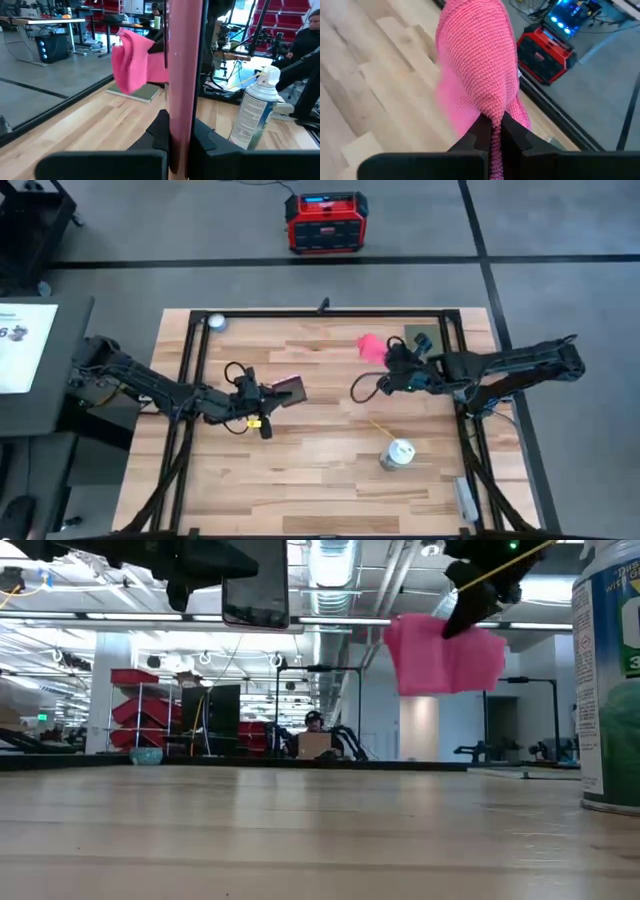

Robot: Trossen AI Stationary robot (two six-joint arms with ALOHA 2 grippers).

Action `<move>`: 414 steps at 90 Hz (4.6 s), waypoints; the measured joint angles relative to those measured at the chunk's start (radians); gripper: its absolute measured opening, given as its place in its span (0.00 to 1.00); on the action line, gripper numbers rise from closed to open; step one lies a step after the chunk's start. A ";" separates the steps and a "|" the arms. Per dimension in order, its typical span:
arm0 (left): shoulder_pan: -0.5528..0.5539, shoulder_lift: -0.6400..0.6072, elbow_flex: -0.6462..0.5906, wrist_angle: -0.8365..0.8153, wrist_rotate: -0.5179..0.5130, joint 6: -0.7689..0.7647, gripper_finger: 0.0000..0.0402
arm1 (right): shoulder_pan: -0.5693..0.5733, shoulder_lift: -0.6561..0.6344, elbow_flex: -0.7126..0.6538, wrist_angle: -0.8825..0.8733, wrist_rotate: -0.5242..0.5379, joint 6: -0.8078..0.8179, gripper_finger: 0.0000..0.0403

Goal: Apply microfiber cloth
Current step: Wipe the front of the phone using the pink microfiber cloth, then spray the back of the pink phone using the spray bottle

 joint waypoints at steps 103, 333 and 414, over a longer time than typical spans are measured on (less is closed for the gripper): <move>0.000 -0.001 0.000 -0.028 -0.001 -0.023 0.00 | 0.021 0.535 -0.209 1.021 -0.572 0.015 0.24; -0.027 0.091 0.016 -0.169 -0.483 1.699 0.00 | -0.084 0.145 -0.026 0.716 -0.965 -0.032 0.00; 0.068 0.117 0.069 -0.121 -0.298 2.107 0.00 | -0.126 0.438 -0.026 1.087 -1.195 -0.036 0.10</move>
